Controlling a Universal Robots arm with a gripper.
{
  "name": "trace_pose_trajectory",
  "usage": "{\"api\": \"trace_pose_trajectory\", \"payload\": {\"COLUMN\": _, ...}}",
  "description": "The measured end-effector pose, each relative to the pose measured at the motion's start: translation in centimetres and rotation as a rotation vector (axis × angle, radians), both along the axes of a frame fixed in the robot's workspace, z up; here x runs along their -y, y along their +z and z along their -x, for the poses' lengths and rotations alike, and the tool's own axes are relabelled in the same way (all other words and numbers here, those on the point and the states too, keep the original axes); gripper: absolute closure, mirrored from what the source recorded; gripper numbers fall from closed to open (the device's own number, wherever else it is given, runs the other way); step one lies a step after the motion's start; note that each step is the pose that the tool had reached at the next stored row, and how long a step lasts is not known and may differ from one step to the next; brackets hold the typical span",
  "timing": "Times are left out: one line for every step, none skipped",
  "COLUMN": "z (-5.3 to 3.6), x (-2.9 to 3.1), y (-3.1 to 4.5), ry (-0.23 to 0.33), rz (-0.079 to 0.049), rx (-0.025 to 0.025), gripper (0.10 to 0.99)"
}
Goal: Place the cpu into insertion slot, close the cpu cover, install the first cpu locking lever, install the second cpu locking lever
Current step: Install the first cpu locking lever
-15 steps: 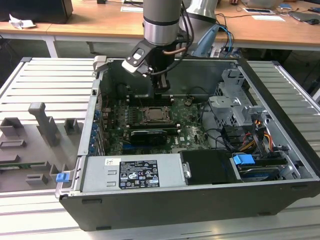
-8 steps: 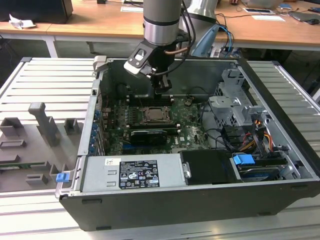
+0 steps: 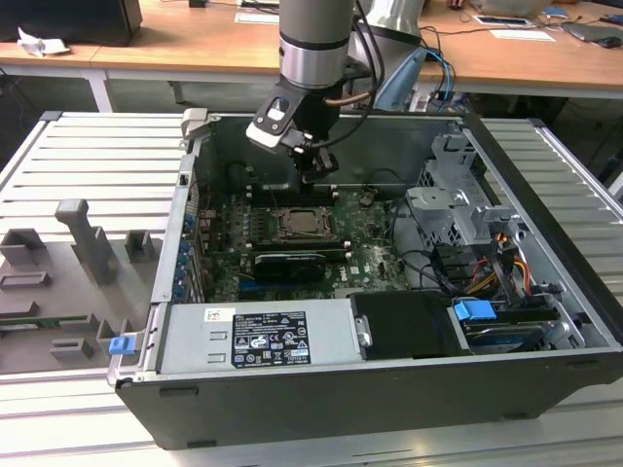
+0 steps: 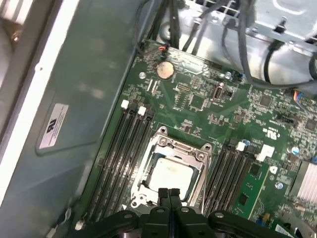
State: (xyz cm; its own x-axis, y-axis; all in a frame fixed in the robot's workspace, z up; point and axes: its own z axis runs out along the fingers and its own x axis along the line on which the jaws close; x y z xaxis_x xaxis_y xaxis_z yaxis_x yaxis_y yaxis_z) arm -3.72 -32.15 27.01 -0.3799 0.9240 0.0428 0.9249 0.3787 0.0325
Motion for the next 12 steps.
{"api": "trace_pose_trajectory", "payload": {"z": 0.00, "x": 0.00, "y": -0.01, "ry": 0.019, "rz": 0.000, "rx": 0.0000, "gripper": 0.980}}
{"api": "trace_pose_trajectory", "payload": {"z": 0.00, "x": 0.00, "y": -0.02, "ry": 0.038, "rz": 0.000, "rx": 0.0001, "gripper": 0.980}}
{"api": "trace_pose_trajectory", "payload": {"z": 0.00, "x": 0.00, "y": -0.02, "ry": 0.067, "rz": 0.000, "rx": 0.0000, "gripper": 0.980}}
{"api": "trace_pose_trajectory", "payload": {"z": 0.00, "x": 0.00, "y": -0.03, "ry": 0.085, "rz": 0.000, "rx": 0.0000, "gripper": 0.980}}
{"api": "trace_pose_trajectory", "payload": {"z": 0.00, "x": 0.00, "y": -0.05, "ry": 0.105, "rz": 0.000, "rx": 0.0001, "gripper": 0.980}}
{"api": "trace_pose_trajectory", "payload": {"z": 0.00, "x": 0.00, "y": -0.06, "ry": 0.134, "rz": 0.000, "rx": 0.0001, "gripper": 0.980}}
{"api": "trace_pose_trajectory", "payload": {"z": 0.00, "x": 0.00, "y": -0.08, "ry": 0.157, "rz": 0.000, "rx": 0.0000, "gripper": 0.980}}
{"api": "trace_pose_trajectory", "payload": {"z": 0.00, "x": 0.00, "y": -0.08, "ry": 0.177, "rz": 0.000, "rx": 0.0000, "gripper": 0.980}}
{"api": "trace_pose_trajectory", "payload": {"z": 0.00, "x": 0.00, "y": -0.09, "ry": 0.208, "rz": 0.000, "rx": 0.0000, "gripper": 0.980}}
{"api": "trace_pose_trajectory", "payload": {"z": 0.00, "x": 0.00, "y": -0.10, "ry": 0.227, "rz": 0.000, "rx": 0.0000, "gripper": 0.980}}
{"api": "trace_pose_trajectory", "payload": {"z": 0.00, "x": 0.00, "y": -0.11, "ry": 0.247, "rz": 0.000, "rx": 0.0000, "gripper": 0.980}}
{"api": "trace_pose_trajectory", "payload": {"z": 0.00, "x": 0.00, "y": -0.13, "ry": 0.281, "rz": 0.000, "rx": 0.0001, "gripper": 0.980}}
